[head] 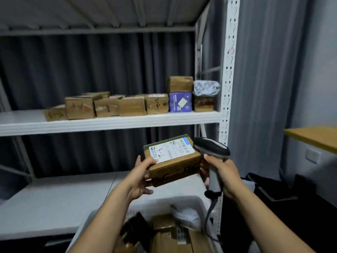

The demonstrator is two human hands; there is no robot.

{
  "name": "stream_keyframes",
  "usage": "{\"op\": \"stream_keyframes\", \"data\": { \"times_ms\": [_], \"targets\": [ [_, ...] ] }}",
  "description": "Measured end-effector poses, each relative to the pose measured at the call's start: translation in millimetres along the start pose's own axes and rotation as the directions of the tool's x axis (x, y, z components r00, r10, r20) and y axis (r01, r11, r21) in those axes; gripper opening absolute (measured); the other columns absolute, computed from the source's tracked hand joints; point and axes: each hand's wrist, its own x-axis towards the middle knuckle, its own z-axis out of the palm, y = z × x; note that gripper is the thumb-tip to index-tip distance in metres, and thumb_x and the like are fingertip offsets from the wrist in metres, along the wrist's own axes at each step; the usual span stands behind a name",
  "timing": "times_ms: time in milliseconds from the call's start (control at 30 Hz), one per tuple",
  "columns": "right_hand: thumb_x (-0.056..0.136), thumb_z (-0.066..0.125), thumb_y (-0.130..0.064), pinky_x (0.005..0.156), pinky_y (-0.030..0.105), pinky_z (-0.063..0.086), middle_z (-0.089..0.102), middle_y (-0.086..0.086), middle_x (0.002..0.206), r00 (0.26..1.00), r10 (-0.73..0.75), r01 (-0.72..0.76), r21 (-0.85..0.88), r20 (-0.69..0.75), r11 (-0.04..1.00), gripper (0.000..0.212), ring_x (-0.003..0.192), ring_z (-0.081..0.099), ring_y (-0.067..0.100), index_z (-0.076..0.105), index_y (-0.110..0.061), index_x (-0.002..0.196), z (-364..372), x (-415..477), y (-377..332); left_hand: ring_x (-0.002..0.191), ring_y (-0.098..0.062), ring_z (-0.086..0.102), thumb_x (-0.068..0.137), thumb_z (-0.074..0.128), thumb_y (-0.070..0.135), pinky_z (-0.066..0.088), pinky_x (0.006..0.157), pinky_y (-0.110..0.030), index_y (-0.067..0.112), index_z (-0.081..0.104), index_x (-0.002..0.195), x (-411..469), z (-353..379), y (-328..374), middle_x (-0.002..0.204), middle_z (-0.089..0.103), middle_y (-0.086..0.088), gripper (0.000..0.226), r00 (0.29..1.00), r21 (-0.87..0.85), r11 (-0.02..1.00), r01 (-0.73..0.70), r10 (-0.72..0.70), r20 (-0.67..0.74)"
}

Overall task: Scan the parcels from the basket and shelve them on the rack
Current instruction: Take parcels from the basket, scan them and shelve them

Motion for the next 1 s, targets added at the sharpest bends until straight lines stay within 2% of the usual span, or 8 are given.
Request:
{"op": "stream_keyframes", "data": {
  "times_ms": [67, 167, 400, 467, 600, 733, 867, 1000],
  "targets": [
    [0.085, 0.071, -0.009, 0.07, 0.031, 0.059, 0.073, 0.015, 0.083, 0.999, -0.035, 0.036, 0.043, -0.022, 0.998, 0.018, 0.073, 0.068, 0.024, 0.068, 0.001, 0.1, 7, 9, -29, 0.06, -0.021, 0.049, 0.083, 0.064, 0.041, 0.044, 0.07, -0.038, 0.055, 0.005, 0.145, -1, -1, 29, 0.063, 0.044, -0.003, 0.087, 0.993, 0.058, 0.998, -0.017, 0.01, 0.119],
    [0.084, 0.072, -0.011, 0.07, 0.035, 0.058, 0.073, 0.011, 0.079, 0.994, -0.097, 0.098, 0.015, -0.047, 0.995, 0.015, 0.07, 0.068, 0.024, 0.07, -0.001, 0.095, 17, 25, -67, 0.063, -0.025, 0.055, 0.071, 0.076, 0.045, 0.048, 0.068, -0.04, 0.049, 0.032, 0.132, -5, 8, 70, 0.081, 0.052, -0.008, 0.076, 0.979, 0.104, 0.992, -0.07, 0.048, 0.196],
    [0.073, 0.08, -0.022, 0.071, 0.038, 0.056, 0.074, 0.014, 0.092, 0.977, -0.205, 0.199, -0.089, -0.062, 0.976, 0.041, 0.082, 0.071, 0.029, 0.067, -0.002, 0.107, 59, 79, -137, 0.092, -0.028, 0.062, 0.085, 0.065, 0.044, 0.053, 0.086, -0.053, 0.023, 0.054, 0.12, 12, 26, 156, 0.105, 0.064, -0.01, 0.043, 0.99, 0.003, 0.99, -0.141, 0.141, -0.004],
    [0.06, 0.084, -0.033, 0.075, 0.041, 0.057, 0.074, 0.013, 0.092, 0.971, -0.235, 0.225, -0.141, -0.053, 0.964, 0.055, 0.083, 0.07, 0.03, 0.069, -0.004, 0.105, 66, 98, -149, 0.089, -0.029, 0.064, 0.083, 0.067, 0.049, 0.057, 0.077, -0.052, 0.022, 0.053, 0.12, 22, 30, 175, 0.101, 0.062, -0.008, 0.048, 0.986, -0.027, 0.988, -0.149, 0.147, -0.079],
    [0.068, 0.08, -0.03, 0.088, 0.049, 0.056, 0.076, 0.006, 0.087, 0.952, -0.303, 0.283, -0.256, -0.038, 0.924, 0.028, 0.088, 0.071, 0.028, 0.073, -0.013, 0.089, 72, 129, -171, 0.08, -0.025, 0.067, 0.083, 0.067, 0.051, 0.056, 0.051, -0.04, 0.02, 0.052, 0.125, 48, 43, 211, 0.099, 0.068, -0.007, 0.055, 0.973, -0.13, 0.972, -0.194, 0.173, -0.154],
    [0.06, 0.079, -0.041, 0.086, 0.051, 0.056, 0.075, 0.008, 0.084, 0.943, -0.332, 0.301, -0.349, -0.033, 0.887, 0.038, 0.087, 0.07, 0.031, 0.073, -0.013, 0.086, 69, 158, -184, 0.094, -0.034, 0.068, 0.057, 0.079, 0.06, 0.056, 0.072, -0.058, 0.026, 0.045, 0.132, 82, 64, 240, 0.117, 0.066, -0.009, 0.09, 0.969, -0.215, 0.951, -0.222, 0.191, -0.157],
    [0.054, 0.079, -0.044, 0.08, 0.056, 0.056, 0.074, 0.017, 0.082, 0.944, -0.33, 0.302, -0.352, -0.021, 0.886, 0.048, 0.086, 0.07, 0.039, 0.073, -0.007, 0.084, 59, 184, -188, 0.099, -0.034, 0.066, 0.069, 0.075, 0.059, 0.05, 0.088, -0.059, 0.021, 0.049, 0.129, 110, 86, 255, 0.117, 0.067, -0.009, 0.076, 0.972, -0.209, 0.957, -0.2, 0.167, -0.163],
    [0.08, 0.074, -0.02, 0.077, 0.042, 0.057, 0.074, 0.015, 0.085, 0.934, -0.357, 0.332, -0.355, -0.007, 0.874, 0.014, 0.079, 0.07, 0.029, 0.072, -0.007, 0.086, 51, 199, -193, 0.086, -0.031, 0.067, 0.072, 0.072, 0.061, 0.056, 0.057, -0.048, 0.02, 0.046, 0.134, 136, 104, 266, 0.119, 0.066, -0.009, 0.079, 0.968, -0.193, 0.961, -0.197, 0.159, -0.194]
  ]
}}
